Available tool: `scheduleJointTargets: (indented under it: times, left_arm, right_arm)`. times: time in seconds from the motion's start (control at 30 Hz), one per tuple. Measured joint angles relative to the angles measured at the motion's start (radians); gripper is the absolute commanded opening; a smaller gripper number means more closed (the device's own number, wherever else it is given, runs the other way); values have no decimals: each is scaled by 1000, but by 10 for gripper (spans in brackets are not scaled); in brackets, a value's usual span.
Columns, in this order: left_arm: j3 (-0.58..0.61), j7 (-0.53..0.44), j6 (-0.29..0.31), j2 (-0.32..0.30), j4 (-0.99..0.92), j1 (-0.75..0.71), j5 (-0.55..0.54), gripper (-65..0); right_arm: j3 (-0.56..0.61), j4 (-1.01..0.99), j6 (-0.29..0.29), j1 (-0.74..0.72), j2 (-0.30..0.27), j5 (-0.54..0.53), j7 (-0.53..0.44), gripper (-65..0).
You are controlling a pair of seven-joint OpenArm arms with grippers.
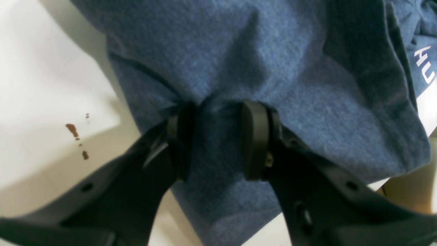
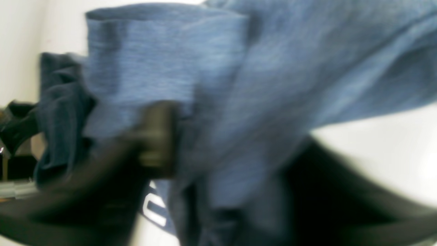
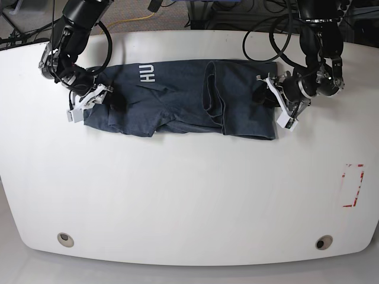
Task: Fold the T-shirt properly
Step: 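Fold both ends of the strip inward toward each other with both grippers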
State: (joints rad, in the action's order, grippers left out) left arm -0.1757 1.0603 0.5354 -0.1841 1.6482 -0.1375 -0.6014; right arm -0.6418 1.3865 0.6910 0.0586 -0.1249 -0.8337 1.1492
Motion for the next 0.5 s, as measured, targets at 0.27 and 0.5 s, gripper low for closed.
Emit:
scheduleJointTargets:
  times: [0.27,0.5]
  left_arm:
    - [66,0,-4,0,0,5,3,-439]
    - [138,-3,-4,22,0,5,3,-439]
  right_arm:
    - [5,142,-48,22,3,15,23,-650]
    - [36,364,-89,56,25,3,45,-650]
